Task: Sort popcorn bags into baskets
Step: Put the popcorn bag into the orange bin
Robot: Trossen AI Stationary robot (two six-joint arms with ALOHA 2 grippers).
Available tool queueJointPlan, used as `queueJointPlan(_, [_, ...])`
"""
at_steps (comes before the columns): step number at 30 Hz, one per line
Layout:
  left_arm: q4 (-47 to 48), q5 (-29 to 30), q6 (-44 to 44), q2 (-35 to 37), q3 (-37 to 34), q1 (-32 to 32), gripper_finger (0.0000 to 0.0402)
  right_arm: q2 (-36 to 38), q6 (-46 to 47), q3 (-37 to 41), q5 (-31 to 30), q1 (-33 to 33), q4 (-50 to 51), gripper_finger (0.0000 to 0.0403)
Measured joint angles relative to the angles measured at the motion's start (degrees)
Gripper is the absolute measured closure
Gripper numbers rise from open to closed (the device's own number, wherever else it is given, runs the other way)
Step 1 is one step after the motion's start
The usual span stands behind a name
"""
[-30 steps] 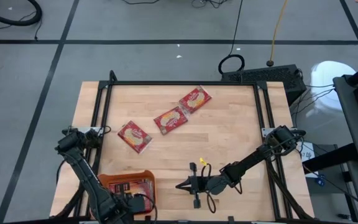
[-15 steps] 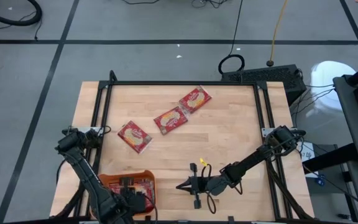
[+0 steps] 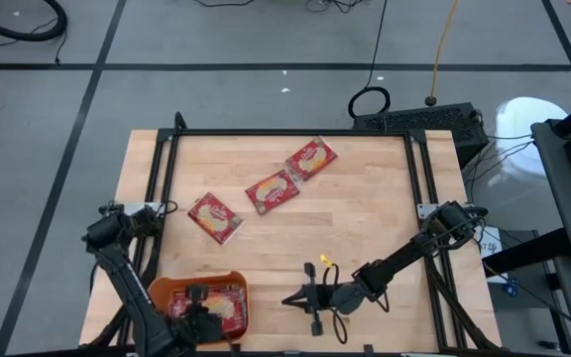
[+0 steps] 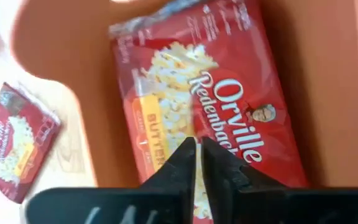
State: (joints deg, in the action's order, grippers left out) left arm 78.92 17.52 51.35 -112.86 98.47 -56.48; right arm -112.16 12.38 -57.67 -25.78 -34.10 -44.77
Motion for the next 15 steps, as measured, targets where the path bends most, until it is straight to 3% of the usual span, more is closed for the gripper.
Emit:
queueJointPlan(5, [-0.3, -1.1, 2.6, 0.0, -3.6, -0.5, 0.0396, 0.0, 0.4, 0.0, -0.2, 0.6, 0.0, 0.0399])
queueJointPlan(15, [1.6, -5.1, 6.8, 1.1, -6.9, -3.0, 0.0384, 0.0, 0.4, 0.0, -2.9, 1.4, -0.5, 0.0399])
